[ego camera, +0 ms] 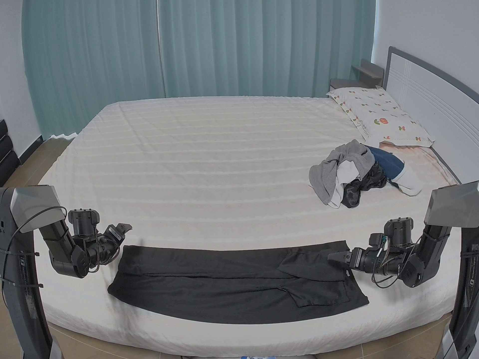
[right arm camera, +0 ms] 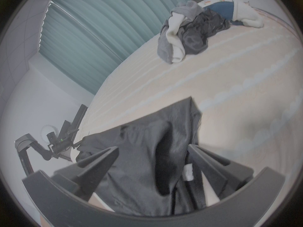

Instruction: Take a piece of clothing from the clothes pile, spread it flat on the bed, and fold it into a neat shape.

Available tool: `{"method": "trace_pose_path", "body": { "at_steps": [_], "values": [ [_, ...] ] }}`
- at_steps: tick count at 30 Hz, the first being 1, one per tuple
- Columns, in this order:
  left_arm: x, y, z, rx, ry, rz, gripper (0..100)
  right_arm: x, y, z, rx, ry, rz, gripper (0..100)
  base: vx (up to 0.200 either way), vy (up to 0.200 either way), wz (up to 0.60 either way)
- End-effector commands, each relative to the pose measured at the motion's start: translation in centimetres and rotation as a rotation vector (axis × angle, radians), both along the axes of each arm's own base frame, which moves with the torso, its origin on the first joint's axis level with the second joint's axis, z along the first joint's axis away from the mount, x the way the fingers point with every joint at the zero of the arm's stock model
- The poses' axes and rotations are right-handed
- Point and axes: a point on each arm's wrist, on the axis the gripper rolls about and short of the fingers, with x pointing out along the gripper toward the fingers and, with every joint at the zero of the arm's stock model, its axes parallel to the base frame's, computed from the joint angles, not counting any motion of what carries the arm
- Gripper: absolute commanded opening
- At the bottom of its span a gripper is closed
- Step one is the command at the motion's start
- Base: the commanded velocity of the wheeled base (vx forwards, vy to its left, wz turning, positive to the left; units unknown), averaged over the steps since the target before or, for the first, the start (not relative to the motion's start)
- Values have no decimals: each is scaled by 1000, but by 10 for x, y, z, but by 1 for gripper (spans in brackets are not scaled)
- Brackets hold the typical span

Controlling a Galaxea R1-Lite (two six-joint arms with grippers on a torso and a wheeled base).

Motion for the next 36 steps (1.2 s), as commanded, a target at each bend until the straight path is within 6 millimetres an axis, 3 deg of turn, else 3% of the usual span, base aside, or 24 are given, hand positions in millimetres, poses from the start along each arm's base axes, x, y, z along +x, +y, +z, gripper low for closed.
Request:
{"method": "trace_pose_path", "body": {
  "at_steps": [1,14,16,21,25,28,35,36],
  "values": [
    [0,0,0,-1,0,1,100,9,-4,6,-16,-25,-47,100,0,0,0],
    [0,0,0,-1,-2,1,100,22,1,5,-35,-42,-120,100,0,0,0],
    [0,0,0,-1,0,1,100,22,4,17,-21,-78,-117,100,0,0,0],
    [0,1,0,1,0,1,100,21,12,18,-19,-79,-94,100,0,0,0],
    [0,1,0,1,-2,1,100,18,22,14,-19,-59,-65,100,0,0,0],
    [0,0,0,1,-2,0,100,16,34,-1,-18,-17,-41,100,0,0,0],
    [0,0,0,1,0,0,100,17,39,-17,-29,23,-30,100,0,0,0],
    [0,0,0,1,0,0,100,18,39,-17,-29,26,-31,0,0,0,0]
  ]
}}
